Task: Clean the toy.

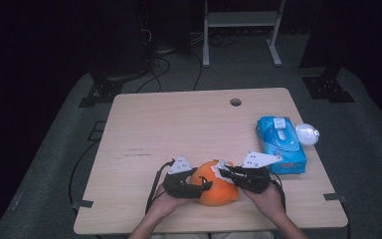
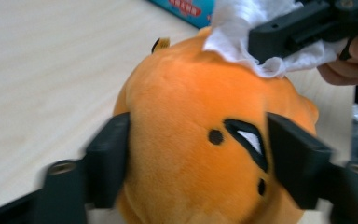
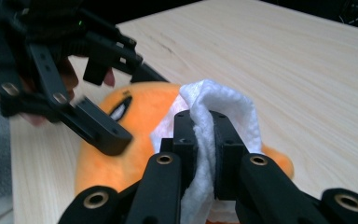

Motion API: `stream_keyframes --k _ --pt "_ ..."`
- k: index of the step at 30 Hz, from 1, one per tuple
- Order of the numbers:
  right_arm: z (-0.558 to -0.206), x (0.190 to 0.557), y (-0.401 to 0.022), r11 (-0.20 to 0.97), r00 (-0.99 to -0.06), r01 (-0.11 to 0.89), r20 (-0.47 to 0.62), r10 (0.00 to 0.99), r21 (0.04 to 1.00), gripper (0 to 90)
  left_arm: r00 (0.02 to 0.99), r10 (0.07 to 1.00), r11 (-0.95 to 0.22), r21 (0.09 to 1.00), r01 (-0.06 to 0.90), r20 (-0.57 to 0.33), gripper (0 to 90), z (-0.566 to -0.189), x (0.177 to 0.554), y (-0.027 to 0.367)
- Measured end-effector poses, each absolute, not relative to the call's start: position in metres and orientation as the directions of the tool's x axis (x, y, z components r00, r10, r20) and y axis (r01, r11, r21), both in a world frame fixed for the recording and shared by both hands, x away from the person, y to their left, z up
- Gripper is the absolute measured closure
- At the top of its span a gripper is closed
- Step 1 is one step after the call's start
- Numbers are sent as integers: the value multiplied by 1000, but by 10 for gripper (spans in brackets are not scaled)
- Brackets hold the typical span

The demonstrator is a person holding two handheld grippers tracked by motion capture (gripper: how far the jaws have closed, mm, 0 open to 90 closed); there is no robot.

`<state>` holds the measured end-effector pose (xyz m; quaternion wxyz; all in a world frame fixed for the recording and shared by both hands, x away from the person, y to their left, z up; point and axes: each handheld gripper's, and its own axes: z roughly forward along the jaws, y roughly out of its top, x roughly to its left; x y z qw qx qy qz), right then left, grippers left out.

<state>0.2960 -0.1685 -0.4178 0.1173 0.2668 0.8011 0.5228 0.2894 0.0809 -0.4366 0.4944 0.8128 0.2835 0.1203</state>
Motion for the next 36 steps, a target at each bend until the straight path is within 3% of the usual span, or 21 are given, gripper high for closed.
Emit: stream_keyframes --k 3,5,7,11,12,14,17,21,23,27,29,32,36 --pt "-410 297 -165 288 -836 284 89 542 915 816 807 586 -407 888 214 74 388 -429 278 68" --pt "-413 301 -168 289 -830 294 94 549 911 816 820 565 -427 882 201 86 369 -430 275 65" --pt "-421 304 -175 289 -825 324 120 552 901 817 834 551 -404 884 233 32 306 -430 278 69" --pt "-427 301 -180 313 -812 323 92 576 893 817 782 599 -302 857 417 -169 104 -433 295 82" --pt "-427 300 -180 316 -813 320 87 576 893 818 774 592 -286 840 461 -223 97 -437 298 84" --pt "-427 300 -180 313 -812 327 96 575 892 817 771 576 -270 827 493 -272 160 -443 300 85" --pt "-423 297 -175 295 -816 321 104 569 900 816 795 595 -320 874 365 -114 349 -438 289 80" --pt "-407 295 -166 266 -839 272 92 536 925 816 785 614 -388 898 208 83 387 -431 277 69" --pt "-408 297 -167 277 -836 271 82 543 922 816 804 591 -390 894 219 61 362 -431 277 70" --pt "-422 301 -177 280 -832 310 117 542 908 817 817 555 -282 889 361 -156 231 -430 290 83" --pt "-420 298 -176 295 -834 303 102 542 906 817 799 559 -248 876 414 -220 247 -432 295 88" --pt "-417 293 -171 288 -837 303 109 536 909 816 811 568 -300 881 365 -143 342 -434 288 84" --pt "-407 284 -152 298 -869 241 69 489 924 815 839 544 -405 880 247 15 371 -430 272 70"
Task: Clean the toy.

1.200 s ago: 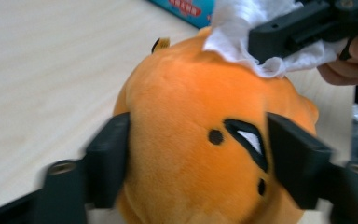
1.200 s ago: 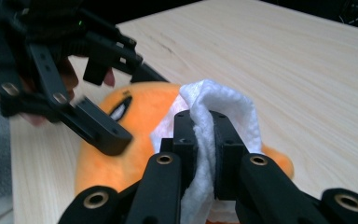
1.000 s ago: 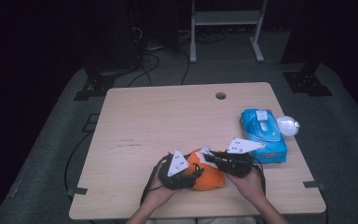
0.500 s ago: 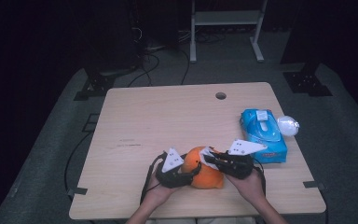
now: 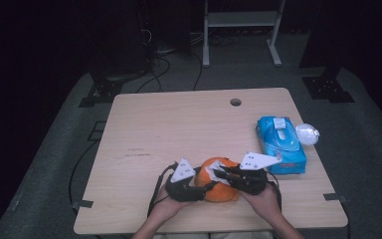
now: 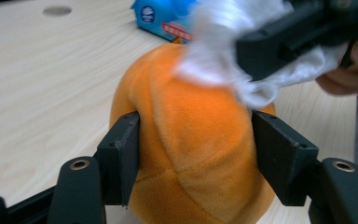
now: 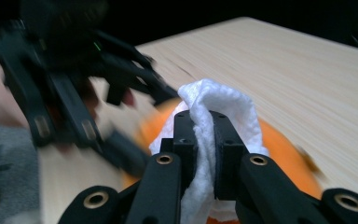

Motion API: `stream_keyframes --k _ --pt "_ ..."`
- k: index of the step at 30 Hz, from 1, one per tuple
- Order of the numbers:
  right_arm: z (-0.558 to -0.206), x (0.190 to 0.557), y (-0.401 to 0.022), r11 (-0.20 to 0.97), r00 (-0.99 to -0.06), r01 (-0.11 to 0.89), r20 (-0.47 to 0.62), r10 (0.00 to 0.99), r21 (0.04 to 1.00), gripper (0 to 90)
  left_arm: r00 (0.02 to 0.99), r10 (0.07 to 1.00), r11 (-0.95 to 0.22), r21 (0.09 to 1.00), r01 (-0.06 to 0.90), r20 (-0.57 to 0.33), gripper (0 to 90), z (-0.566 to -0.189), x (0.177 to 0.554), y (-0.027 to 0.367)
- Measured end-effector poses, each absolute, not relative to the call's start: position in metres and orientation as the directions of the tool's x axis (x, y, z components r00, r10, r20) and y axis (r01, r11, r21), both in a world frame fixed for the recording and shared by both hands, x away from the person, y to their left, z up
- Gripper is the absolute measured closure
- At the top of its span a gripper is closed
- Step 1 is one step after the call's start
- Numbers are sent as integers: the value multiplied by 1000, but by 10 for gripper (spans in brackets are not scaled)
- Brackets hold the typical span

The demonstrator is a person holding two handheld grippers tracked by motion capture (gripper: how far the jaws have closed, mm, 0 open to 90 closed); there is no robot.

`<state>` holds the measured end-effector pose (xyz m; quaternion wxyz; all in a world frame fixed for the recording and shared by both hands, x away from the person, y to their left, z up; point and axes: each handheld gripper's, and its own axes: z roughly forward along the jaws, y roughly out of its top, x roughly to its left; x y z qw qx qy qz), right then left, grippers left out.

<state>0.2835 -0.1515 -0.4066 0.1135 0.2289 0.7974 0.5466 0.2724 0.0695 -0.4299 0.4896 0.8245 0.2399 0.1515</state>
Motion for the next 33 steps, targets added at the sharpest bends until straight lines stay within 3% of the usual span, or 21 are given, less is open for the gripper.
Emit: stream_keyframes --k 2,6,10,12,14,18,25,27,30,33 --pt "-403 282 -145 337 -871 200 10 490 920 816 843 536 -430 874 227 45 375 -428 270 69" --pt "-407 293 -165 314 -832 257 44 553 914 817 854 519 -417 877 238 15 353 -427 273 73" --pt "-415 291 -174 322 -830 284 64 554 903 818 825 558 -340 883 325 -89 148 -425 284 76" --pt "-413 288 -170 319 -838 283 71 541 905 818 830 545 -334 877 345 -119 205 -430 285 76" --pt "-410 286 -164 305 -848 280 85 523 910 818 834 547 -357 881 311 -73 302 -431 280 74" --pt "-406 281 -148 321 -870 240 57 490 916 818 845 534 -416 872 258 5 356 -429 273 71" --pt "-412 295 -171 282 -815 313 104 570 907 818 853 522 -422 874 242 16 379 -429 272 68" --pt "-409 287 -160 288 -837 282 87 541 915 817 856 516 -438 870 225 38 377 -430 271 67" --pt "-409 283 -145 260 -882 284 146 447 923 817 844 534 -435 871 227 46 364 -431 270 68" --pt "-413 291 -152 262 -867 308 157 472 914 817 841 539 -430 872 234 40 366 -433 271 72"
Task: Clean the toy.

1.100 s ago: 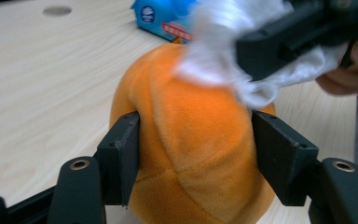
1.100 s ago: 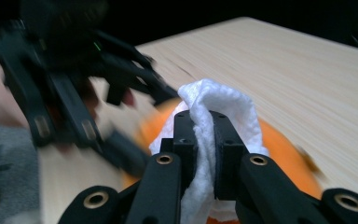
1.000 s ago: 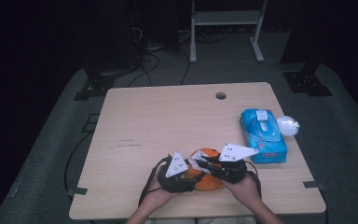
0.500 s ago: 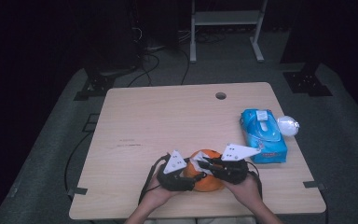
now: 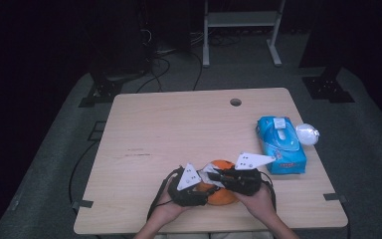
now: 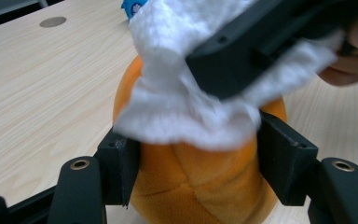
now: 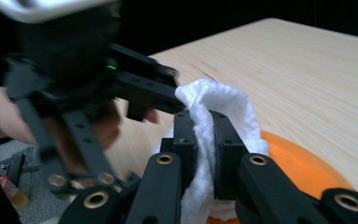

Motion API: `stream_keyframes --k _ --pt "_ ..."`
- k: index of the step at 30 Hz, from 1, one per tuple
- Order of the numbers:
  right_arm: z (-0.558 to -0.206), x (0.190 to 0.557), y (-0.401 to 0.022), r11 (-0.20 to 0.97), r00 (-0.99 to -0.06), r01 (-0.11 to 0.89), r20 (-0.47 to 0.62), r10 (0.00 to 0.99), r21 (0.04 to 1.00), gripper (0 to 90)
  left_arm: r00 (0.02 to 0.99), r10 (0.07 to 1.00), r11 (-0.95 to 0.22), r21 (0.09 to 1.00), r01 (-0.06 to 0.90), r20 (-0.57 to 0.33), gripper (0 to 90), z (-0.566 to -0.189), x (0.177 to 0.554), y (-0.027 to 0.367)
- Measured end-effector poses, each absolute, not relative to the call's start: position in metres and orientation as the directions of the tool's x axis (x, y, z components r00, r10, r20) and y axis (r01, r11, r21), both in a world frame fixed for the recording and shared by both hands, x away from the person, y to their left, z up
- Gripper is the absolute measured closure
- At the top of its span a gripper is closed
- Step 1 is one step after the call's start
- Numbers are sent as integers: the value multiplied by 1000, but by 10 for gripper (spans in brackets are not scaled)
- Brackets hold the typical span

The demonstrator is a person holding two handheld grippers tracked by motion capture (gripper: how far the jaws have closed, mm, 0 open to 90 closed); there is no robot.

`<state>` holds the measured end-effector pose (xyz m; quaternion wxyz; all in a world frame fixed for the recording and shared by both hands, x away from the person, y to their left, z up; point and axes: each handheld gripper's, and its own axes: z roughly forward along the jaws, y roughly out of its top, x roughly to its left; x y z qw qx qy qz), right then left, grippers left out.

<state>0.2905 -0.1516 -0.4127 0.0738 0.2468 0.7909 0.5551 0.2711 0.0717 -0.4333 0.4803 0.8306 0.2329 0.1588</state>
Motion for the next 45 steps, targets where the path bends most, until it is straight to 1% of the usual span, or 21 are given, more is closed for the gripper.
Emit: stream_keyframes --k 3,5,7,8,9,10,11,12,14,16,19,26,27,30,31,32,33,35,36,39,45 --pt "-413 296 -172 286 -815 306 95 571 908 817 843 538 -422 872 249 19 365 -434 273 76" --pt "-416 298 -183 281 -792 333 105 601 900 817 850 526 -406 875 264 -12 333 -432 275 78" --pt "-416 295 -182 275 -797 335 115 593 901 817 849 525 -368 886 283 -53 226 -426 278 79" --pt "-415 293 -176 291 -809 313 93 580 904 817 844 533 -340 897 283 -64 190 -423 280 80" --pt "-415 290 -171 295 -829 299 94 552 908 816 841 535 -321 901 291 -81 181 -421 281 81" --pt "-415 288 -165 293 -845 292 102 525 911 816 838 537 -323 896 305 -91 182 -421 283 80" --pt "-414 287 -159 301 -857 280 96 506 911 813 833 548 -350 886 305 -70 201 -423 283 78" --pt "-413 285 -154 314 -860 266 77 505 911 812 832 553 -379 877 294 -40 239 -426 282 77" --pt "-414 287 -154 334 -855 266 62 515 904 814 833 552 -377 878 295 -42 276 -430 280 78" --pt "-416 291 -162 319 -839 298 88 536 900 815 836 548 -391 873 290 -32 315 -430 280 79" --pt "-416 294 -172 327 -807 308 63 588 893 815 842 538 -391 874 288 -37 317 -429 279 79" --pt "-416 293 -179 328 -797 314 60 601 891 815 849 525 -390 872 297 -54 310 -429 280 82" --pt "-416 292 -178 325 -799 313 62 598 892 815 850 523 -386 870 306 -66 284 -428 282 82" --pt "-415 286 -169 336 -838 275 54 543 901 815 828 548 -361 860 360 -117 117 -429 289 84" --pt "-414 284 -165 345 -847 260 41 530 902 815 828 543 -362 850 383 -141 100 -432 291 83" --pt "-413 283 -162 351 -849 252 33 527 902 815 828 541 -362 849 385 -145 115 -436 291 83" --pt "-412 284 -160 351 -851 252 33 524 902 815 827 548 -363 855 369 -124 184 -437 290 82" --pt "-411 286 -157 345 -848 254 36 529 903 815 825 564 -383 875 294 -30 333 -433 284 77" --pt "-410 287 -155 333 -847 256 45 530 907 816 818 575 -385 888 253 17 377 -431 280 73" --pt "-405 286 -151 324 -842 227 18 540 919 816 793 600 -389 904 176 103 400 -429 275 65" --pt "-419 304 -179 286 -785 311 75 616 907 816 805 589 -395 893 214 68 396 -432 276 74"
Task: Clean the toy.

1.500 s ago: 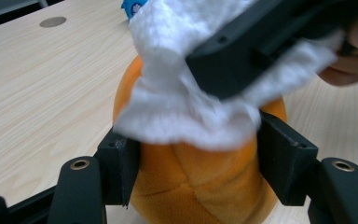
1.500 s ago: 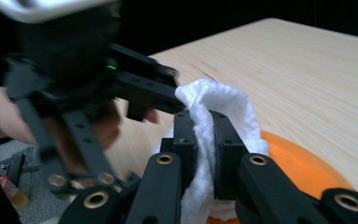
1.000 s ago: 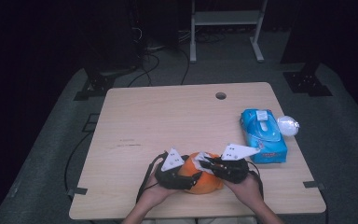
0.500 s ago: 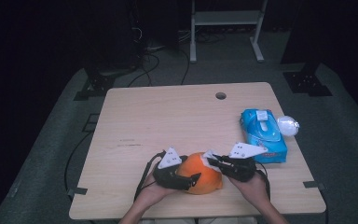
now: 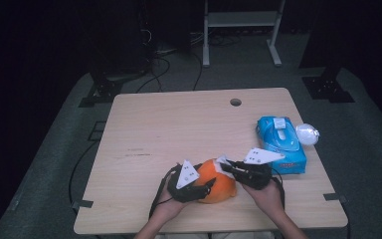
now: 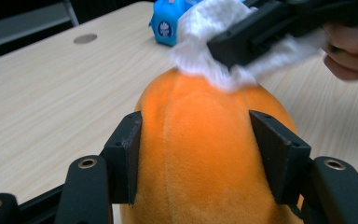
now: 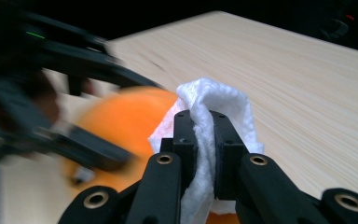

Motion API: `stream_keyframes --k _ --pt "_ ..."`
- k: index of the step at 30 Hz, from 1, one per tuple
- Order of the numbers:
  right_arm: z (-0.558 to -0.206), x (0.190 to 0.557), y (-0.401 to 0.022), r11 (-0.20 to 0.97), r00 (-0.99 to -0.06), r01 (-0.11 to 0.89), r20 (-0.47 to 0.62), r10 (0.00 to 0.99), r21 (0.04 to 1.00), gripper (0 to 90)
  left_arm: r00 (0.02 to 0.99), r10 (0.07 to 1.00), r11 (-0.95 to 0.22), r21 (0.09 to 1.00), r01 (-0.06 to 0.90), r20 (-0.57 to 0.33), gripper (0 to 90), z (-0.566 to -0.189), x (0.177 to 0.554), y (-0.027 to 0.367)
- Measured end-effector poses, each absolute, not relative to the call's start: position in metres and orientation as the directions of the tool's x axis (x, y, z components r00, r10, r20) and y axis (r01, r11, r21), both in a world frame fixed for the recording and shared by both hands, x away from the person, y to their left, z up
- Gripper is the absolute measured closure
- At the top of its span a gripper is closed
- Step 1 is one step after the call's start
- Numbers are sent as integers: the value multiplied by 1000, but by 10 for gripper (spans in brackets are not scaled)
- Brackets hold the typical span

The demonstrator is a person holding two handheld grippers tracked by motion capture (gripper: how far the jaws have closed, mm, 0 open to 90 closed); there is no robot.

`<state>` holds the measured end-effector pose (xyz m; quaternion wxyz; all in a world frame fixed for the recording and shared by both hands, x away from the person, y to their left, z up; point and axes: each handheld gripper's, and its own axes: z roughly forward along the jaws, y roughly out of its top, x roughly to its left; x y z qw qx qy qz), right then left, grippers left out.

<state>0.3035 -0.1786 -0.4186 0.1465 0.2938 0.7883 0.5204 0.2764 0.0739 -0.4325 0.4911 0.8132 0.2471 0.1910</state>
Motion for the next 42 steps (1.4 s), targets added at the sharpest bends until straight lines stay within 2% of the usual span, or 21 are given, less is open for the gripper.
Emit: stream_keyframes --k 2,5,7,8,10,13,17,20,23,26,28,33,36,38,42 --pt "-420 306 -186 260 -772 340 111 625 904 816 823 568 -380 891 249 13 361 -432 279 76" --pt "-417 297 -178 272 -798 311 95 595 910 816 827 561 -362 883 298 -49 217 -429 285 79" --pt "-415 289 -166 298 -832 270 66 551 915 815 816 570 -343 875 341 -95 158 -428 291 82" --pt "-414 285 -160 319 -845 247 42 534 915 815 814 573 -343 872 350 -101 165 -430 292 84" --pt "-413 283 -153 357 -844 225 -2 536 907 815 809 584 -355 873 334 -72 263 -435 291 86" --pt "-417 292 -164 333 -812 269 27 583 904 816 803 591 -353 871 342 -76 324 -437 293 91" --pt "-423 299 -182 288 -765 329 75 640 900 816 801 589 -335 869 363 -108 327 -440 297 96" --pt "-421 297 -179 249 -783 340 126 610 907 815 804 587 -340 871 355 -98 327 -441 296 96" --pt "-422 297 -173 283 -788 317 85 610 905 816 806 584 -345 867 358 -100 327 -441 296 98" --pt "-428 307 -186 257 -742 379 126 658 889 816 810 578 -345 870 353 -99 327 -441 296 100" --pt "-430 311 -194 199 -722 419 193 664 886 816 815 571 -350 872 343 -92 328 -441 295 99" --pt "-420 306 -182 213 -762 358 153 629 909 815 826 561 -371 874 314 -59 331 -440 290 94" --pt "-432 313 -189 209 -730 417 189 656 885 815 832 553 -376 877 301 -48 333 -440 288 93" --pt "-435 314 -192 163 -723 445 246 646 880 815 837 546 -391 874 288 -31 333 -439 286 92" --pt "-417 303 -185 152 -769 359 199 607 921 815 837 547 -387 875 290 -35 332 -440 286 92"
